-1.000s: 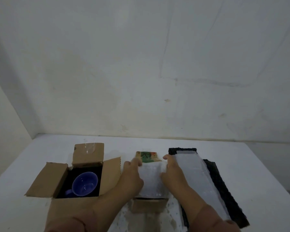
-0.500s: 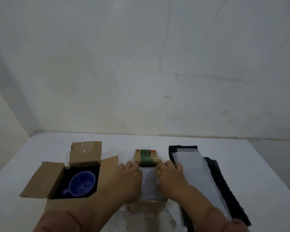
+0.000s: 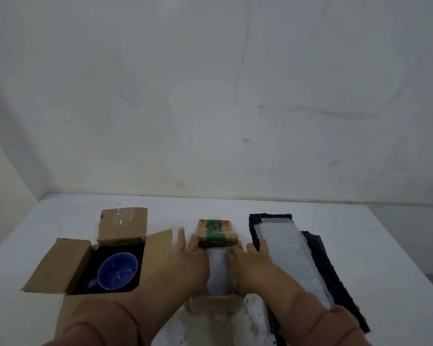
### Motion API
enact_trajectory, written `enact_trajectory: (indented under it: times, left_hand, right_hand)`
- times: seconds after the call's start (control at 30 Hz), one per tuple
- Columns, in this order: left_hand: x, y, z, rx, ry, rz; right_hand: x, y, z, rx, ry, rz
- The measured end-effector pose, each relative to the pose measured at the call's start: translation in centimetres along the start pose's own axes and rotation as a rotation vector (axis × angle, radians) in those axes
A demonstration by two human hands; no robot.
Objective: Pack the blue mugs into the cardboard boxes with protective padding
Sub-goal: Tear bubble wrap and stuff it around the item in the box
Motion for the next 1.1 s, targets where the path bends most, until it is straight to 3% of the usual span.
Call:
enact_trajectory:
  times: [0.2, 0.27, 0.37, 0.43, 0.47, 0.53, 0.6, 0.67, 0.73, 0.87, 0.97, 1.1]
  left_hand:
    - [-0.9, 0.3, 0.6, 0.153, -0.006, 0.025]
    - [-0.8, 0.7, 0.9, 0.128, -0.034, 0.03]
    - [0.1, 1.3, 1.5, 0.094, -0.173, 0.008]
    - [0.8, 1.8, 0.6, 0.037, -0.241, -0.057]
    - [0.8, 1.9, -0.7, -0.049, -0.295, -0.1]
    - [-0.3, 2.0, -3.7, -0.28, -0.547, -0.134]
    - [-3.7, 1.8, -5.4, -0.311, -0.928, -0.022]
    - [-9.3, 2.4, -5.5, -0.092, -1.232, 0.118]
    - [-14.3, 3.1, -4.3, 0.204, -1.449, 0.125]
    - [-18.4, 3.6, -1.6, 0.499, -1.912, -0.226]
    - [-18.8, 4.0, -1.4, 0.481, -2.082, -0.372]
    - [-18.2, 4.8, -1.9, 0.362, -2.007, -0.412]
  right_hand:
    - [0.3, 0.3, 1.2, 0.028, 0.076, 0.083]
    - [0.0, -0.2, 0.9, 0.056, 0.187, 0.059]
    - [-1.8, -1.7, -0.4, -0.001, 0.838, -0.004]
    - [-5.3, -3.4, -1.6, -0.2, 1.194, 0.043]
    - [-7.7, -4.4, -1.3, -0.288, 1.246, 0.125]
    - [-11.8, -6.1, 0.4, -0.313, 1.124, 0.324]
    - [-14.5, -7.4, 3.1, -0.192, 0.912, 0.459]
    - [-15.7, -8.3, 5.0, -0.121, 0.768, 0.52]
    - [-15.8, -8.8, 6.3, -0.071, 0.676, 0.513]
    - [-15.2, -8.6, 8.4, -0.047, 0.661, 0.414]
    - [-15.3, -8.4, 9.1, -0.051, 0.687, 0.383]
    - [-15.4, -7.9, 9.5, -0.037, 0.74, 0.374]
Point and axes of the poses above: each hand's wrist, its own y-axis towards the middle knuckle, its own z-axis out of the palm, x = y × z, the point moved 9 cm from there along y, towards the middle knuckle, and after that the axes turned 14 degrees about y, right-handed, at the moved point
